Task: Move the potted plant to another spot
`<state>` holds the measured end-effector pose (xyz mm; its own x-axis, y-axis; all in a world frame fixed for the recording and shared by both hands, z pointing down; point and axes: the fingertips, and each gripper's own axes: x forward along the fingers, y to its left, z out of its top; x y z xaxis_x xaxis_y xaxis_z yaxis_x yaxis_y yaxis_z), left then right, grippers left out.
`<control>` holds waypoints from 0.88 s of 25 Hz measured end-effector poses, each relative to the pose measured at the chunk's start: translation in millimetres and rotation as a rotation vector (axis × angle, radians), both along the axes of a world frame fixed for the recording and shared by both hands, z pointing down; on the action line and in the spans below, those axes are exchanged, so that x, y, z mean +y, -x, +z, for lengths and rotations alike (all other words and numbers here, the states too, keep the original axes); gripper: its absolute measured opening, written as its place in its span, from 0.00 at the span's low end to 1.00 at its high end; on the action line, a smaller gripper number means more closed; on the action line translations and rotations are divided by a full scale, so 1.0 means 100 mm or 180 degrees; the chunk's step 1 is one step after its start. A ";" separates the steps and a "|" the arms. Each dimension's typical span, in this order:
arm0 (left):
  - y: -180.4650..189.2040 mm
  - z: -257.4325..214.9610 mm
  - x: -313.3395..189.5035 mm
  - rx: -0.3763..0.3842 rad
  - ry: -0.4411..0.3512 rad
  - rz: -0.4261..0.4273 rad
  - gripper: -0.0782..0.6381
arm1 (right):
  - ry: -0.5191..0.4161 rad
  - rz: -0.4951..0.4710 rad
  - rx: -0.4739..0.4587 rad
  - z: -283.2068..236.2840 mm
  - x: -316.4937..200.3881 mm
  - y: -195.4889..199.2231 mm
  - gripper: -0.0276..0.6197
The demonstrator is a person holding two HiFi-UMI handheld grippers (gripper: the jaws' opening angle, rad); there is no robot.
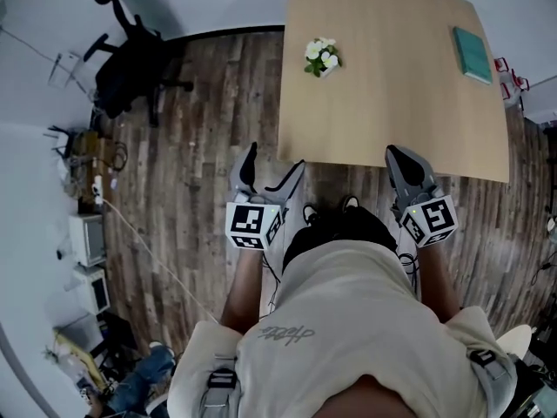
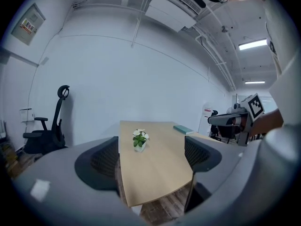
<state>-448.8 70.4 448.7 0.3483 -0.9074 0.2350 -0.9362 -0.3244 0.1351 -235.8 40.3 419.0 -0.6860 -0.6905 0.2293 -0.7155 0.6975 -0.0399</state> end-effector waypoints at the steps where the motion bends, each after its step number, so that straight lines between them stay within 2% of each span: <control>1: -0.02 0.02 -0.04 0.0019 0.0015 0.0033 0.74 | 0.0017 0.0035 0.0012 0.01 0.00 -0.03 0.05; 6: -0.17 0.07 -0.25 0.0198 0.0080 0.0169 0.74 | 0.0094 0.0159 0.0045 0.05 -0.08 -0.19 0.05; 10: -0.23 0.08 -0.40 0.0174 0.0097 0.0191 0.74 | 0.0162 0.0161 -0.0051 0.15 -0.20 -0.19 0.05; 16: -0.18 -0.05 -0.72 0.0011 0.0113 0.0119 0.74 | 0.0096 -0.0019 -0.0154 0.10 -0.63 -0.05 0.05; 22: -0.31 -0.13 -1.09 -0.0252 0.0099 0.0113 0.74 | -0.0011 -0.0174 -0.0184 0.06 -1.13 -0.06 0.05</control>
